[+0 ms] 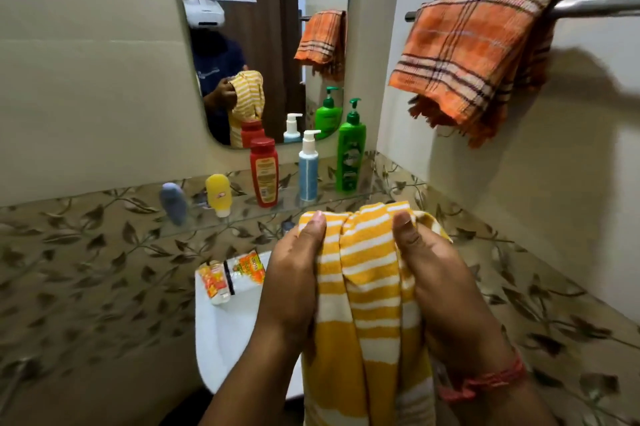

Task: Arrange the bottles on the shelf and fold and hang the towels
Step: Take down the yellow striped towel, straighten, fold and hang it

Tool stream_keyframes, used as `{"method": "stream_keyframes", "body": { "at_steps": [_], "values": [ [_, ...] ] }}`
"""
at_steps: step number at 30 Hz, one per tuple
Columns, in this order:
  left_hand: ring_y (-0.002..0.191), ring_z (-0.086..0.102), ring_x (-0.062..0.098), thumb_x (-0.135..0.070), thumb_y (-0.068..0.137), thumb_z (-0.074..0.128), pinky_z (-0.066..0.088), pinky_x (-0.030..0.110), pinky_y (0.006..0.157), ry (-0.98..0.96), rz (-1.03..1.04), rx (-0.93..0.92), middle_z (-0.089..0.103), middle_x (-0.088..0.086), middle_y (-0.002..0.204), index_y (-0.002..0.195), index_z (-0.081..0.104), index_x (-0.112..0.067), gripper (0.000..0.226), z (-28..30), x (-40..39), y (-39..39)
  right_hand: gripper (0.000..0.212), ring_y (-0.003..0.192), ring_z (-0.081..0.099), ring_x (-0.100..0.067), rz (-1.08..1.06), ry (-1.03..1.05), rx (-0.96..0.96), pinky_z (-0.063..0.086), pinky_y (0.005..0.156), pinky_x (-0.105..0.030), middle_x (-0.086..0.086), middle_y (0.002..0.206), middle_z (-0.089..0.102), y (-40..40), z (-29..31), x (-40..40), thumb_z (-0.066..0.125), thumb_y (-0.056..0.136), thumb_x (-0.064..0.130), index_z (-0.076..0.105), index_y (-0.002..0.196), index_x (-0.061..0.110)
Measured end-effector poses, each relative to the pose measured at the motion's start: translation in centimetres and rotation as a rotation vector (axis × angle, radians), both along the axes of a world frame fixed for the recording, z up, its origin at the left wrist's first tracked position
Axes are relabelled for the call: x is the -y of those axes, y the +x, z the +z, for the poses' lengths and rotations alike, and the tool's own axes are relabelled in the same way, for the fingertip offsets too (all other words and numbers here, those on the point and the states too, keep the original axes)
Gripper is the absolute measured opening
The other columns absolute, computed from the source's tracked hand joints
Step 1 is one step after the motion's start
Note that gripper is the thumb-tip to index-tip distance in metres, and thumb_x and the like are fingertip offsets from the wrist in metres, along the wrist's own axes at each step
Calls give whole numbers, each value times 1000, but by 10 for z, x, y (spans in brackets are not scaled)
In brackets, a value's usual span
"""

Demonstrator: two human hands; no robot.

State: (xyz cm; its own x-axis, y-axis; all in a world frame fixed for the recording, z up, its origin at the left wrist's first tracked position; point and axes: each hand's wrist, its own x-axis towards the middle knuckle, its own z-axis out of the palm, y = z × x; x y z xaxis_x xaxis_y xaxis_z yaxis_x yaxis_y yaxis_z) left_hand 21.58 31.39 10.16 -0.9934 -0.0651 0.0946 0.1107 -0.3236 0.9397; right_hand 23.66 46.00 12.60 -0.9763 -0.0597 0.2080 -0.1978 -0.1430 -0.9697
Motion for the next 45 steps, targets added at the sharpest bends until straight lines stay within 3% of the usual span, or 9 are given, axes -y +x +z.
{"method": "stream_keyframes", "body": {
  "at_steps": [6, 10, 13, 17, 20, 24, 30, 32, 45],
  "values": [
    [110, 52, 7, -41, 90, 66, 48, 23, 89, -510, 556, -223, 40, -13, 121, 111, 53, -31, 27, -15, 25, -13, 42, 87, 71, 4, 166, 253, 35, 55, 76, -12, 20, 90, 76, -23, -8, 5, 36, 92, 54, 73, 88, 33],
    [121, 55, 1, -47, 94, 53, 45, 18, 99, -710, 106, -452, 59, -18, 126, 125, 59, -35, 33, -3, 26, -13, 45, 101, 67, -4, 499, 625, -28, 52, 90, -24, 7, 104, 74, -38, -6, -5, 44, 93, 51, 71, 105, 18],
    [102, 64, 1, -46, 98, 45, 52, 27, 89, -727, -183, -290, 70, -16, 104, 112, 69, -30, 31, 0, 11, -17, 32, 100, 67, -1, 607, 654, -45, 52, 88, -20, 11, 107, 72, -49, 7, -18, 52, 91, 45, 71, 108, 26],
    [79, 63, 4, -43, 94, 57, 49, 22, 69, -707, -98, -272, 67, -15, 83, 94, 69, -36, 14, -2, -6, -20, 27, 88, 69, -13, 510, 644, -179, 58, 80, -40, -1, 92, 72, -70, 14, -43, 57, 94, 45, 73, 98, 23],
    [63, 59, 13, -32, 94, 65, 51, 26, 58, -533, -42, -255, 59, 0, 70, 84, 67, -26, 12, 1, -18, -23, 17, 79, 66, -14, 550, 618, -292, 55, 70, -33, -1, 83, 69, -82, 11, -57, 61, 95, 31, 71, 93, 18],
    [86, 66, 22, -40, 90, 63, 61, 44, 83, -392, -171, -174, 64, 7, 89, 101, 66, -7, 35, -7, -40, -19, 17, 43, 41, -2, 453, 209, -238, 34, 44, -18, 12, 49, 49, -90, 16, -56, 56, 98, 19, 62, 84, 11],
    [96, 68, 39, -34, 87, 67, 54, 57, 90, -317, 65, -210, 67, 27, 104, 104, 69, -8, 31, -8, -73, -11, 16, 56, 57, -4, 387, 204, -412, 46, 52, -25, 7, 63, 60, -93, 45, -34, 58, 98, 24, 62, 89, 12],
    [105, 67, 35, -31, 87, 66, 55, 52, 96, -329, 117, -265, 70, 19, 108, 104, 71, -16, 23, 2, -74, -12, 16, 71, 64, -8, 310, 232, -512, 55, 65, -29, 2, 75, 65, -93, 57, -28, 59, 98, 25, 64, 90, 11],
    [72, 62, 11, -39, 88, 73, 49, 25, 66, -423, 222, -171, 65, -3, 73, 73, 71, -22, 23, 5, -12, -5, 21, 64, 55, 13, -151, 500, -829, 37, 53, -3, 20, 68, 52, -122, 85, -44, 66, 91, 38, 67, 89, 18]
  ]
}}
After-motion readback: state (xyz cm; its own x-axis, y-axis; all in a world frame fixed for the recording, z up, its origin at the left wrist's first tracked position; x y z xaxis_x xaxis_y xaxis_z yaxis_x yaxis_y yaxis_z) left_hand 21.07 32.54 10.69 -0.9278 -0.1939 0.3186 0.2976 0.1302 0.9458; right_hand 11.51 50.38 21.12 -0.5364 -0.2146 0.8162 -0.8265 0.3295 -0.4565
